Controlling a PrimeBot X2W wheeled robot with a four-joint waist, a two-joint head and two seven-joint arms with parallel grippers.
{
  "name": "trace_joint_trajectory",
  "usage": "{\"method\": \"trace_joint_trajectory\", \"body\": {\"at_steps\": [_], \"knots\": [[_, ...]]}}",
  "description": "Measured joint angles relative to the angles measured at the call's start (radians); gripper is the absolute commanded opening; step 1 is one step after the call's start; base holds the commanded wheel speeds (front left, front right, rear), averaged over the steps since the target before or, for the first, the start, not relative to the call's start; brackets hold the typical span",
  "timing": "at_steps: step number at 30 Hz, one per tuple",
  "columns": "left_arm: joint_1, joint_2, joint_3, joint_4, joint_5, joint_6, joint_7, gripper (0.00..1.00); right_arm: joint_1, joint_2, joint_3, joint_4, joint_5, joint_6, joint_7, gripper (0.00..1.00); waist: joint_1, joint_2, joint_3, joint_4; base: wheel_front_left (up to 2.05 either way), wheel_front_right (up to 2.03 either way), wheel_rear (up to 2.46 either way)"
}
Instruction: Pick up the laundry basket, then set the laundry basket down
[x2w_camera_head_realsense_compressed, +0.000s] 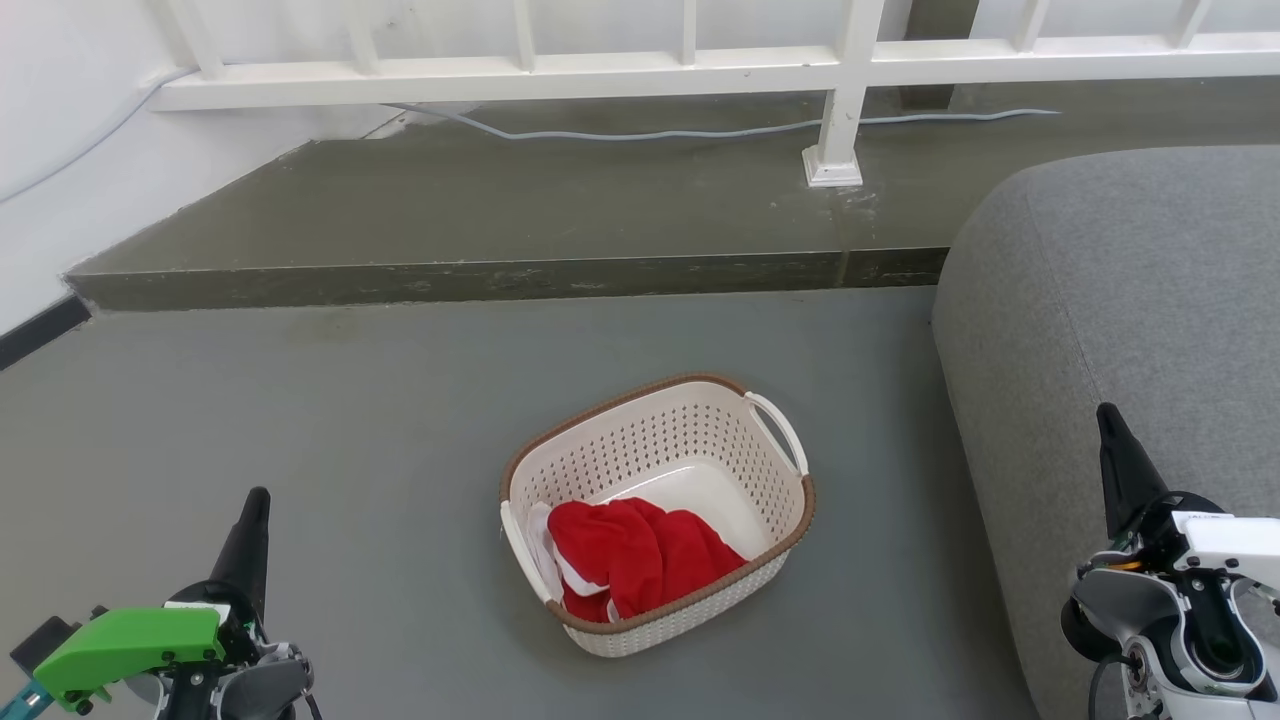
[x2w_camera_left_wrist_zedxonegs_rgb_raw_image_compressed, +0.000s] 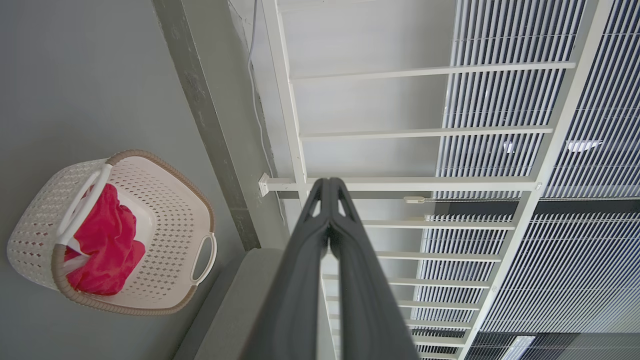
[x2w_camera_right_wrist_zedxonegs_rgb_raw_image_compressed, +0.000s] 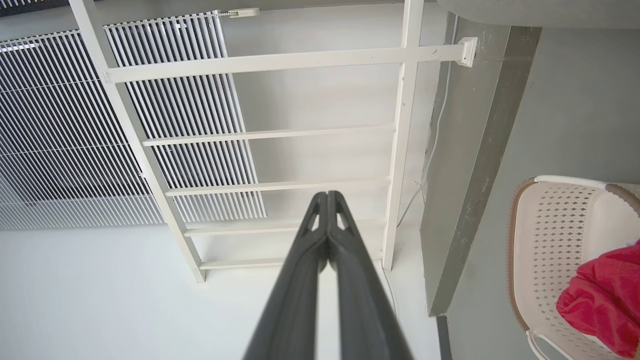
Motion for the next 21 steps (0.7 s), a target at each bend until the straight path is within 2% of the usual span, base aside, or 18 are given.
{"method": "trace_joint_trajectory", "body": {"at_steps": [21], "knots": [[0.000, -0.001, 0.001, 0.000, 0.000, 0.000, 0.000, 0.00, 0.000, 0.000, -0.001, 0.000, 0.000, 0.000, 0.004, 0.00, 0.0000, 0.0000, 0.000, 0.000, 0.00, 0.00, 0.00]]}}
